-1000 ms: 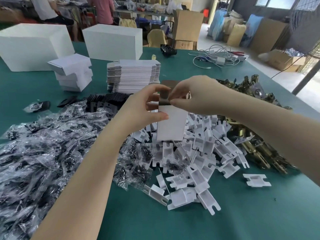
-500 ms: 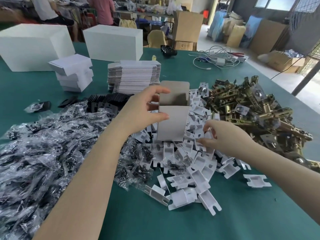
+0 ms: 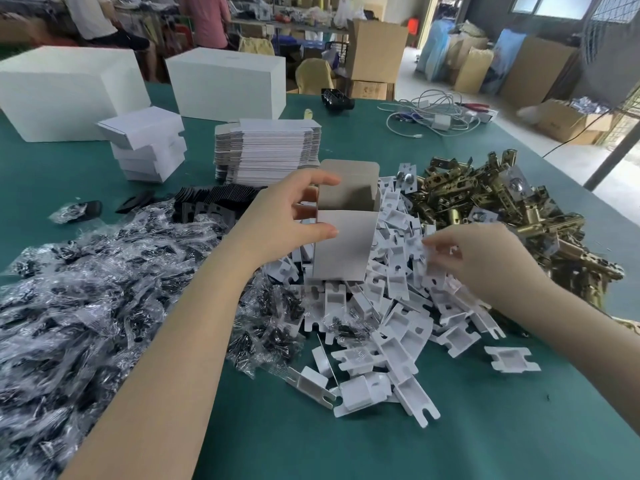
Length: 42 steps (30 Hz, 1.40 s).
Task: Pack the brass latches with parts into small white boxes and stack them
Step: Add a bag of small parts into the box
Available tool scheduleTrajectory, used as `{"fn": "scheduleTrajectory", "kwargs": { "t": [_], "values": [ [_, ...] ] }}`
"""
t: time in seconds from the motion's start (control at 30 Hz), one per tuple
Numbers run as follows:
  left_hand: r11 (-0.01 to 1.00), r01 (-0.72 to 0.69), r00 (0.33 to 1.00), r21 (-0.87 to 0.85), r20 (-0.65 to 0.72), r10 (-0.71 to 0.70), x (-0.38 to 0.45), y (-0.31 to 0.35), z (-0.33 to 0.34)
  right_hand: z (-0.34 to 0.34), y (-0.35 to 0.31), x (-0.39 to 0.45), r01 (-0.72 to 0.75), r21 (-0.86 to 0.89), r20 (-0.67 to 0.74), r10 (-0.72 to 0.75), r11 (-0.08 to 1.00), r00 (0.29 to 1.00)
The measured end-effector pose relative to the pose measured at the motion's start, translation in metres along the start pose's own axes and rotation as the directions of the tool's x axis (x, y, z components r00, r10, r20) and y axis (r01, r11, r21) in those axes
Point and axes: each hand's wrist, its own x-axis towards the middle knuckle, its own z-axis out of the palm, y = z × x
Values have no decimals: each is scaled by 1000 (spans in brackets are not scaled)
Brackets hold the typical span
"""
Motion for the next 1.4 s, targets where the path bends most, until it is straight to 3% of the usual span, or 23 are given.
{"fn": "scheduleTrajectory", "kwargs": {
  "t": [0.1,0.17,0.33,0.4,0.47,0.53,0.6,0.7,0.87,0.93,1.07,1.3,1.4],
  "values": [
    [1000,6,1000,-12,5,-6,0,1,0,-24,-7,12,-2,-256,-21,-3,967,1000],
    [1000,6,1000,-18,12,-5,0,2,0,-41,-15,22,-22,-322,-36,11,947,999],
    [999,7,1000,-44,22,-6,-1,4,0,-60,-31,34,45,-342,188,21,939,982],
    [999,2,1000,-46,23,-1,-1,4,0,-59,-32,35,57,-327,196,9,943,981],
    [999,-1,1000,-50,25,2,-1,5,0,-58,-32,36,66,-141,-60,-75,988,995],
    [998,-6,1000,-58,28,8,-1,5,0,-59,-40,30,199,181,-412,-109,963,905],
    [997,-5,1000,-75,27,7,-1,5,1,-61,-55,21,324,346,-511,-112,881,852],
    [992,-9,1000,-124,20,12,-1,5,2,-62,-79,17,334,357,-424,-167,872,890],
    [987,-4,1000,-161,15,7,0,4,3,-62,-106,32,218,-10,-149,-217,976,965],
    [987,-7,1000,-163,5,8,0,3,2,-62,-112,36,180,-63,-71,-185,982,980],
    [989,-5,1000,-150,6,6,-1,4,1,-60,-106,34,178,153,-110,-163,972,981],
    [992,-10,1000,-129,11,12,-2,6,1,-51,-102,26,178,137,-176,-153,974,972],
    [988,0,1000,-157,16,2,0,4,2,-59,-108,33,151,3,-128,-149,989,980]
  ]
}}
